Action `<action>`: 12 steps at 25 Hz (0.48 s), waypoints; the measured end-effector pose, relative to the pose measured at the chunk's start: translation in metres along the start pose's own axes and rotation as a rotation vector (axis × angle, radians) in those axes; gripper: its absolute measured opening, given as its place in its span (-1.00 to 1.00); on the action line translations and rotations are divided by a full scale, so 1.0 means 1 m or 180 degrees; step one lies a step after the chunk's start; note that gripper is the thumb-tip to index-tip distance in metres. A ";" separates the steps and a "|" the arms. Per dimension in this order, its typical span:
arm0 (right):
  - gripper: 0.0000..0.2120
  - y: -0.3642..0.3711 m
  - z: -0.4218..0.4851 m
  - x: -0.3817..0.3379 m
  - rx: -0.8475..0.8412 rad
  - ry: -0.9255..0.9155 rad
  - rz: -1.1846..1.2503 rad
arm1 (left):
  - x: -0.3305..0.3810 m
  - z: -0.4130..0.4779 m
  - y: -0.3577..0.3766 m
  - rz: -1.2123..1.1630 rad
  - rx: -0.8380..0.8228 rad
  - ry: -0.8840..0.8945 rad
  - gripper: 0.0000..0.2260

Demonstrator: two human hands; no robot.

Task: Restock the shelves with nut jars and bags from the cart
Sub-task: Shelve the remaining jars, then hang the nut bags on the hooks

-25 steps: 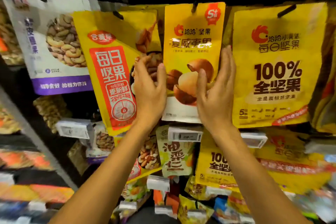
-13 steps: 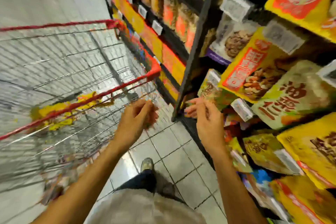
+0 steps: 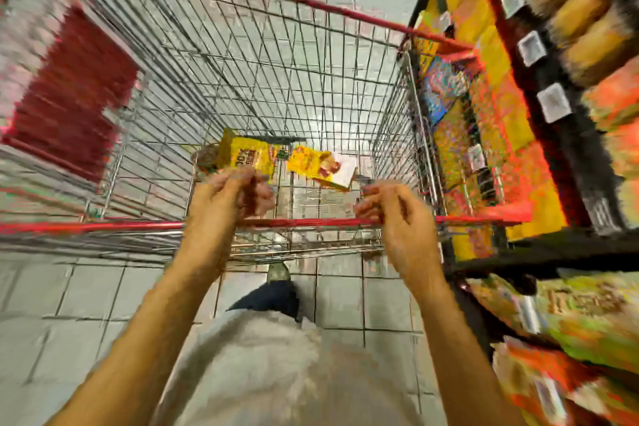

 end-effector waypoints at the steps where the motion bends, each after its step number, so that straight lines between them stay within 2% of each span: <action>1: -0.75 0.013 0.025 -0.001 -0.0094 0.0034 -0.0020 | 0.007 0.029 -0.003 -0.0112 -0.0049 -0.0103 -0.76; 4: -0.76 0.046 0.115 0.011 -0.0192 0.0308 -0.0651 | 0.007 0.119 -0.009 0.0071 -0.0326 -0.0702 -0.74; 8: -0.79 0.066 0.222 0.085 -0.0612 0.0768 -0.2032 | -0.068 0.212 -0.030 0.1464 -0.0444 -0.1196 -0.75; 12: -0.76 0.053 0.297 0.218 -0.1019 0.1358 -0.3008 | -0.181 0.282 -0.051 0.1116 -0.0203 -0.2358 -0.71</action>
Point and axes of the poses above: each hand's wrist, its own z-axis towards the middle knuckle, its own y-axis out of the palm, x = y × z, the point moved 7 cm from there along z, towards the middle knuckle, and after that the axes turned 13 degrees about z, right-handed, at the moved point
